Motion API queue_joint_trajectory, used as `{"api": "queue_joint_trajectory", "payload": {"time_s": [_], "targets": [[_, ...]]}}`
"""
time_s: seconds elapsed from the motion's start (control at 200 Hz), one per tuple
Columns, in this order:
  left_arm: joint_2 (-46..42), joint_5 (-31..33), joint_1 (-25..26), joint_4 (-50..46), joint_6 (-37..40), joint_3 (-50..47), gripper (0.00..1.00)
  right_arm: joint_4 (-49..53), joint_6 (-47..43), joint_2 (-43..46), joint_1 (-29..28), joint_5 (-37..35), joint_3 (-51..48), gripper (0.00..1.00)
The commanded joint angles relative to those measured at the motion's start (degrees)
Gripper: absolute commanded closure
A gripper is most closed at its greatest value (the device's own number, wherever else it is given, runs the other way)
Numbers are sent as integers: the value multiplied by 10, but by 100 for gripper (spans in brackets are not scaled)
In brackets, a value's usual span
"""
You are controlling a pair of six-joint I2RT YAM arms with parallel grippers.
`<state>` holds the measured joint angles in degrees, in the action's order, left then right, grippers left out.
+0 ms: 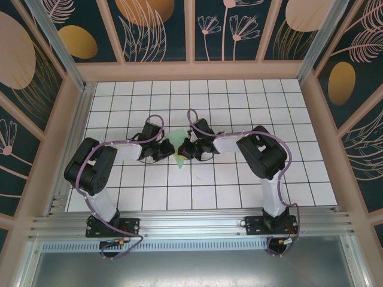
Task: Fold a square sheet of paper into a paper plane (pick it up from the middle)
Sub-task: Third fold the triangle at the center of the table.
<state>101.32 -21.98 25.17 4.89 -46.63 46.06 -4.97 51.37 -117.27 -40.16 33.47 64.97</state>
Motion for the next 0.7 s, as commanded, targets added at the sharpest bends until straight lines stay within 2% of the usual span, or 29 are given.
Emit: {"api": "queue_joint_trajectory", "payload": {"time_s": [0.0,0.13,0.39,0.691], "targets": [[16,11,1,-9,8,-4,94,18,-10,-11,6,-5,-3,96],[9,28,0,-15,11,-7,100,12,-31,10,7,6,4,94],[2,39,1,-14,13,-12,100,28,-87,52,1,50,-10,93],[0,44,1,-14,11,-14,100,50,-101,38,-14,75,-26,94]]}}
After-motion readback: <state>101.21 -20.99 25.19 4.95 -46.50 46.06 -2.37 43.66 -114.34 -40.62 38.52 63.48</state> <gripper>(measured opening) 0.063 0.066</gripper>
